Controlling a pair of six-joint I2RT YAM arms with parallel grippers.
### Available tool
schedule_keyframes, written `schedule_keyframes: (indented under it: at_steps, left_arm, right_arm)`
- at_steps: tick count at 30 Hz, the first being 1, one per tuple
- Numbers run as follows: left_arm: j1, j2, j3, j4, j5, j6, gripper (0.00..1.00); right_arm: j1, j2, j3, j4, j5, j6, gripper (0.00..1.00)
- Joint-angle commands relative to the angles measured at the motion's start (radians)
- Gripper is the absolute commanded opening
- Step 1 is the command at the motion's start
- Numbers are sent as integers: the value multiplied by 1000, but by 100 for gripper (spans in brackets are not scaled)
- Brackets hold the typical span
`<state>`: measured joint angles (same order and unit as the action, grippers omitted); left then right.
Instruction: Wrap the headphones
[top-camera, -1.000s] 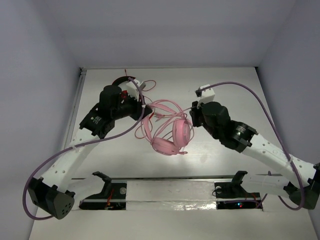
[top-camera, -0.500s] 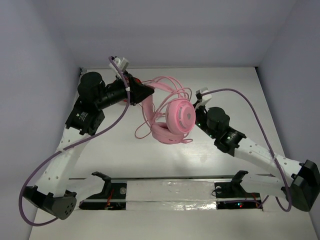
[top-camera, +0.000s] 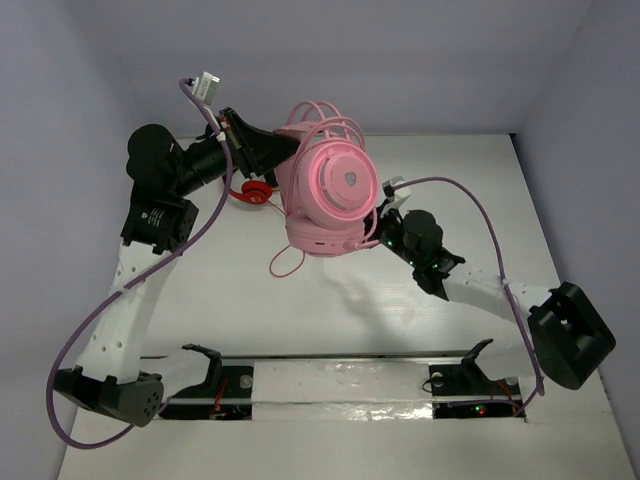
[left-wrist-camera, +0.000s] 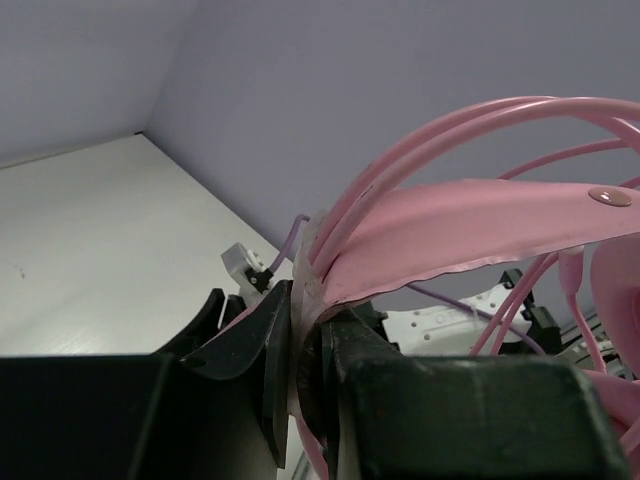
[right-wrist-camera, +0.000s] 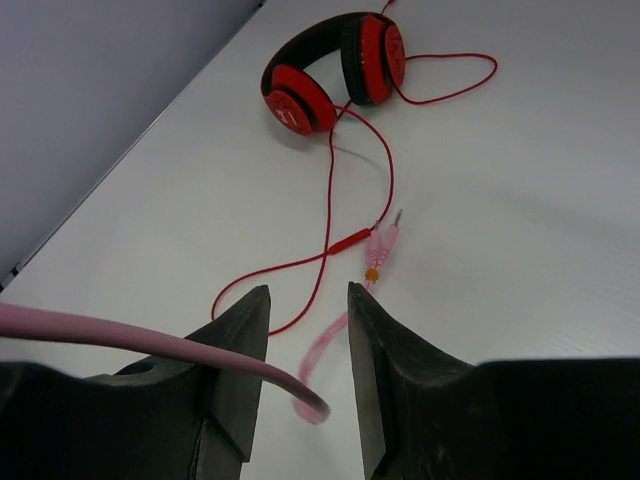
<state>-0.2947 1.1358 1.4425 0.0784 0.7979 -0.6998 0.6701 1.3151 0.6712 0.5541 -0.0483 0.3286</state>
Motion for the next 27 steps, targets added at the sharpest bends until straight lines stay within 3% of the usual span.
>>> schedule_keyframes:
  at_steps: [1, 8, 12, 13, 16, 20, 27]
  left_arm:
    - [28, -7, 61, 169, 41, -176, 0]
    - [48, 18, 117, 185, 34, -211, 0]
    - [48, 15, 118, 218, -12, -242, 0]
    - [57, 12, 95, 234, -20, -256, 0]
    - [57, 1, 32, 329, -40, -349, 0]
    - [57, -30, -34, 336, -156, -351, 0]
    - [57, -70, -168, 362, -517, -299, 0]
  right_arm:
    - [-24, 35, 13, 141, -90, 15, 43]
    - [-24, 159, 31, 188, -124, 33, 44]
    - [-24, 191, 13, 245, -128, 62, 38]
    - [-24, 197, 10, 253, -139, 72, 22]
    - [-24, 210, 24, 234, -168, 90, 0]
    - [-14, 196, 10, 233, -194, 147, 0]
    - [120, 116, 2, 26, -78, 173, 0]
